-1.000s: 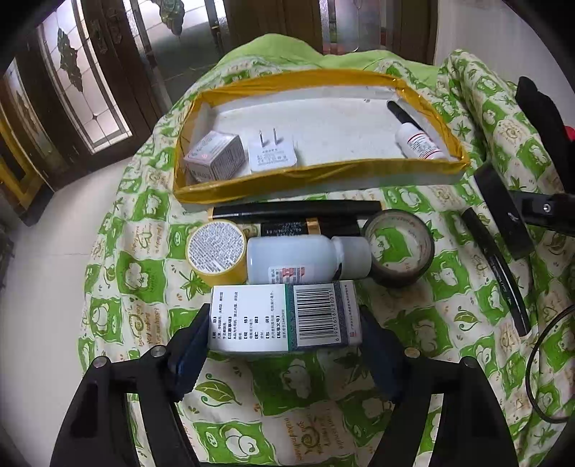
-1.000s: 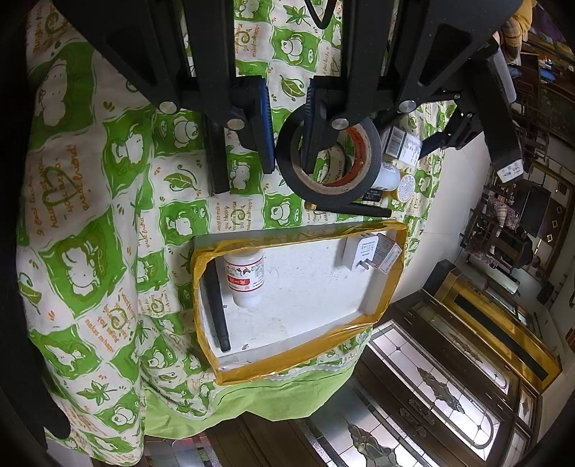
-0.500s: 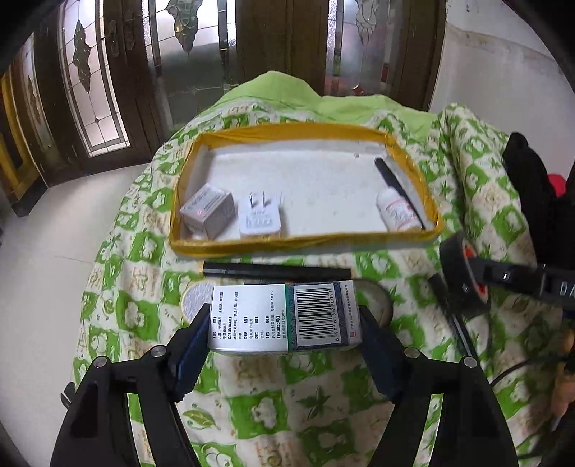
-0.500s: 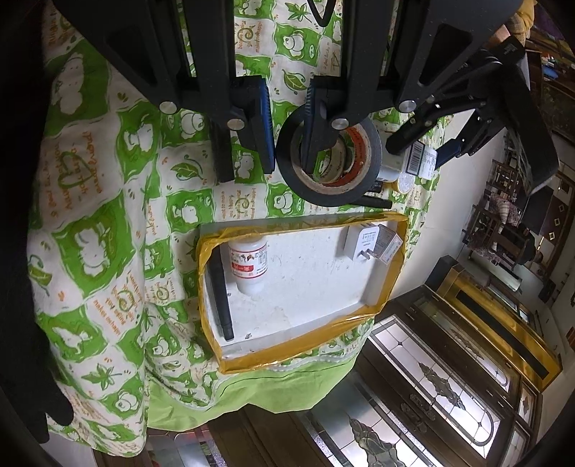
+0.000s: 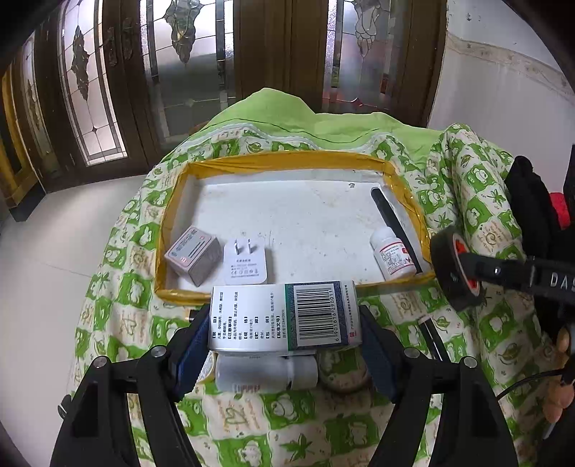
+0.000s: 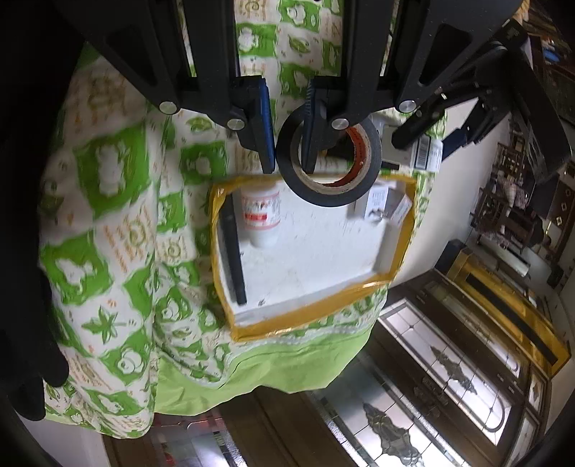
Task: Organize rigid objects
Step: 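Lift the medicine box with the left gripper toward the tray while the right carries the tape, then lower the box and tape into the tray and open both grippers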
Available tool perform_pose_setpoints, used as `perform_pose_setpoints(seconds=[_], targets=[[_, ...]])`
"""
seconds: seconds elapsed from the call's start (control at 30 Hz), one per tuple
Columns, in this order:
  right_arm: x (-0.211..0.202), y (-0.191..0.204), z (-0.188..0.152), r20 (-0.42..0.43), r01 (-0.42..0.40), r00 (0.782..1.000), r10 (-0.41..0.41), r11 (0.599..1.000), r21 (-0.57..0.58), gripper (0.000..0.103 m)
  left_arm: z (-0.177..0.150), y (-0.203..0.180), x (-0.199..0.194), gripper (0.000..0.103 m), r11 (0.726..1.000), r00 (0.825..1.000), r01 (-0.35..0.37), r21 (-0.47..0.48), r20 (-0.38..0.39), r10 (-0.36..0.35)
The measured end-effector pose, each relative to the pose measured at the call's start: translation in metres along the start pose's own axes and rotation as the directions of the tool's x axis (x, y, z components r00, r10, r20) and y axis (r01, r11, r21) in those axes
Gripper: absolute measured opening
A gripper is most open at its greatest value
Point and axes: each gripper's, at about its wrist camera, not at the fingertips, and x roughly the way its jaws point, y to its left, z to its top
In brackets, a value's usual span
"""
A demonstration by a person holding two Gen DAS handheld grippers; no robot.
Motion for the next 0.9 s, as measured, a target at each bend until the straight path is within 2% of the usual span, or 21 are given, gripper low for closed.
perform_pose_setpoints(seconds=[0.5,0.9], targets=[[0.008,-0.012,0.023,0.017,0.011,1.0,-0.012,0.998,0.058,0.014,0.021,-0.014,0.016,0.08,1.0,1.0,0.017,0.025,0.002,-0.017],[0.021,-0.021,0.062,0.059,0.04,0.997,-0.047,0.993,0.107,0.014,0.054,-0.021,0.041,0.08,0.999,0.999,0.04,-0.001,0.003,-0.04]])
